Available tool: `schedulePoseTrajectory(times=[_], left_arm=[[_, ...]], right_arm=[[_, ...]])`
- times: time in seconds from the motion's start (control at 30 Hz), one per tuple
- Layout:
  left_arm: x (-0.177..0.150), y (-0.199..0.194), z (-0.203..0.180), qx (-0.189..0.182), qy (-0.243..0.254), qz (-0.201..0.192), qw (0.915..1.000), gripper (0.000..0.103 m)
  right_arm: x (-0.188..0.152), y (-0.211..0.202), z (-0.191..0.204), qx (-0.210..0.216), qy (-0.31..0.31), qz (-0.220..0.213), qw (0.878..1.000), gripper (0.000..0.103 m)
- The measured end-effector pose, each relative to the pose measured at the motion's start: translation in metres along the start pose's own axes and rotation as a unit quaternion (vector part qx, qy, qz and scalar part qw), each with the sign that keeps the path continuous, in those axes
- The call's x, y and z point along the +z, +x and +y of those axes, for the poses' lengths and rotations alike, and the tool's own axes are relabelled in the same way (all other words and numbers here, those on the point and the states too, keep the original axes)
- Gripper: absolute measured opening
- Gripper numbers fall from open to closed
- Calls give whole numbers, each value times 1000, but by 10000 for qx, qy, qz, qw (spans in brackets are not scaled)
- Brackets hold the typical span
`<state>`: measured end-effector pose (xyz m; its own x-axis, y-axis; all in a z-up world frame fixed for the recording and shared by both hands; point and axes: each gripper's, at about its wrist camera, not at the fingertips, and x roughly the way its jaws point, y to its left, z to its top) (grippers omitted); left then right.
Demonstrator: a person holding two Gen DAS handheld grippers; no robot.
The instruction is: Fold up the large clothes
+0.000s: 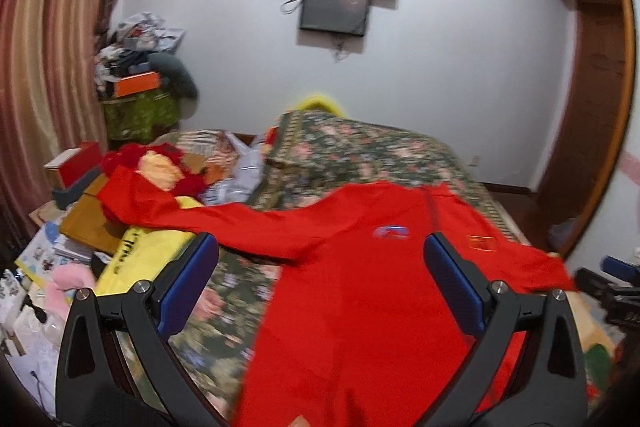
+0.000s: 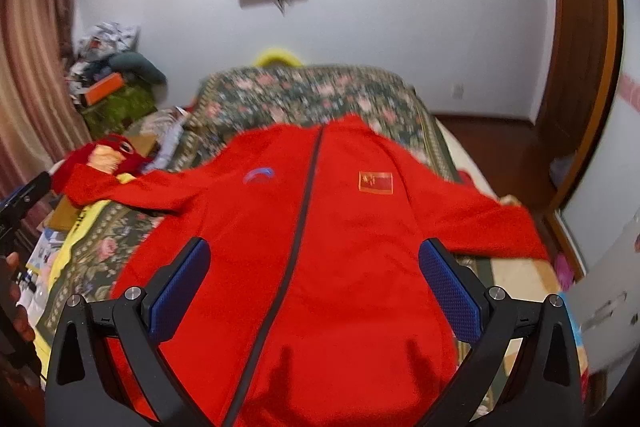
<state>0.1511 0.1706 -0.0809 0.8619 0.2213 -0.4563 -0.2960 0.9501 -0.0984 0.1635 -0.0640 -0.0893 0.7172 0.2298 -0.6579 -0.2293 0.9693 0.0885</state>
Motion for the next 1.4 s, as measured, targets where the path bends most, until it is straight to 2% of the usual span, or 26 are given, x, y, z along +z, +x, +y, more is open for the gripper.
schedulePoseTrajectory(times=[0.1,0.2,0.37,0.5,0.6,0.77,0.87,0.97,1.03,1.17,1.2,1.27,1.4], left_arm=[[1,35,21,326,94,163,9993,103],[-1,71,44,479,171,451,9977,103],[-4,128,87,384,-78,970,9945,103],[-6,161,124,486,-411,1146,9914,103],[-6,193,155,233,-759,1478,9858,103],[-11,241,208,57,-1597,1949,9677,103],[-21,265,243,-119,-2336,2181,9475,103],[-32,279,272,-232,-3042,2222,9260,96],[-35,286,288,-249,-3298,2140,9191,91],[-38,301,310,-171,-3611,2042,9097,89],[-40,307,316,-120,-3716,2062,9051,86],[-41,315,324,-5,-3864,2100,8981,77],[-31,323,327,317,-3797,2086,9007,51]], right_arm=[[10,23,-6,-165,156,283,9993,103],[21,42,-11,-466,284,431,9976,103],[44,64,-12,-779,179,308,9963,103],[58,81,-10,-815,40,272,9963,103],[62,99,-7,-809,-46,388,9960,103],[57,131,0,-746,-211,760,9941,103],[48,145,3,-708,-264,978,9923,103],[43,154,5,-643,-292,1162,9907,103],[42,159,4,-602,-260,1255,9899,103],[39,164,-1,-460,-57,1387,9892,103],[39,164,-3,-436,9,1401,9892,103],[37,164,-7,-402,142,1414,9890,103],[36,162,-14,-265,462,1474,9876,103]])
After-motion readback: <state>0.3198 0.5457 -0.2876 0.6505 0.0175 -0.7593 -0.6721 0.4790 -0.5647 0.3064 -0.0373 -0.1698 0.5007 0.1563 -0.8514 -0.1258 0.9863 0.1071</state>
